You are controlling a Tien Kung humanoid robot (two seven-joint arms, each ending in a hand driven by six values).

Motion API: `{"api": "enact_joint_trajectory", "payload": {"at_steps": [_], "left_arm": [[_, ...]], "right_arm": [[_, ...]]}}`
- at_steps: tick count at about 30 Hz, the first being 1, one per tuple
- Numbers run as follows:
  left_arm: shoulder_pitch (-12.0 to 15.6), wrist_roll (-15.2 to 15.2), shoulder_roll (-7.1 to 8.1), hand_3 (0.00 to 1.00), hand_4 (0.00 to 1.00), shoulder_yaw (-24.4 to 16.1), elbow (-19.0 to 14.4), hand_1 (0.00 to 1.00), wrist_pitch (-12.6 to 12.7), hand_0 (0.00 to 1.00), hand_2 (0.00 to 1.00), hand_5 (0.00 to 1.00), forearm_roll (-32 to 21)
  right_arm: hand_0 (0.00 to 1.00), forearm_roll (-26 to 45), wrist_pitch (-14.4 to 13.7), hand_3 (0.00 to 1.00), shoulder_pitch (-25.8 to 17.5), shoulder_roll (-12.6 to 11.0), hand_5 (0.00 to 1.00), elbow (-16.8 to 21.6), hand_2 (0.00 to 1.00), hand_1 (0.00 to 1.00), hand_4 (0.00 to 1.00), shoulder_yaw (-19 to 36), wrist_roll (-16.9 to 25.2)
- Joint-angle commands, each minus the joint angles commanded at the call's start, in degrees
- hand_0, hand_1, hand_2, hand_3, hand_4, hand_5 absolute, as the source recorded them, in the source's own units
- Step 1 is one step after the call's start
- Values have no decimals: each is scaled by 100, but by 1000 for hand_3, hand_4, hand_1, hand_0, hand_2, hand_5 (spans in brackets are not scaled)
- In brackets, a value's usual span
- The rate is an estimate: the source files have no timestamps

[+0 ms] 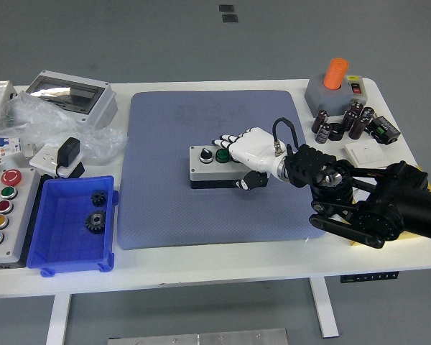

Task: Pick up the button,place it on the desk,press the button,press the button

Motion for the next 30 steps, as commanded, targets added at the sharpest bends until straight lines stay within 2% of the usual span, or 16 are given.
{"api": "enact_joint_trajectory", "payload": {"at_steps": [10, 17, 18, 23, 24, 29, 30], "left_arm": [[16, 149, -7, 620, 571, -94, -9, 632, -158, 636, 544, 212, 151], [21, 325, -8, 622, 582, -257, -7, 640, -371, 638, 542, 209, 525], [21, 373, -6, 627, 621, -269, -10, 643, -412, 641, 524, 223, 542], [24, 651, -9, 627, 621, -315, -27, 643, -593, 641, 524, 223, 588], [25, 703, -11, 635, 641, -319, -30, 655, -621, 654, 500, 224, 590], [21, 969, -19, 635, 641, -315, -45, 655, -761, 654, 500, 224, 561], [20, 1018, -19, 639, 673, -309, -47, 691, -788, 677, 491, 244, 545]], "right_arm": [[745, 144, -78, 998, 27, -18, 2, 20, 998, 749, 691, -42, -20], [746, 260, 201, 998, 33, -14, 2, -15, 998, 743, 711, 42, -131], [802, 280, 238, 998, 34, -14, 2, -8, 998, 794, 745, 59, -139], [802, 347, 342, 998, 42, -22, 2, 39, 998, 794, 745, 109, -199], [964, 358, 357, 998, 44, -23, 19, 47, 998, 992, 846, 113, -208], [964, 453, 450, 998, 59, -32, 19, 93, 998, 992, 846, 127, -180], [998, 476, 470, 998, 63, -35, 62, 102, 998, 998, 880, 132, -166]]}}
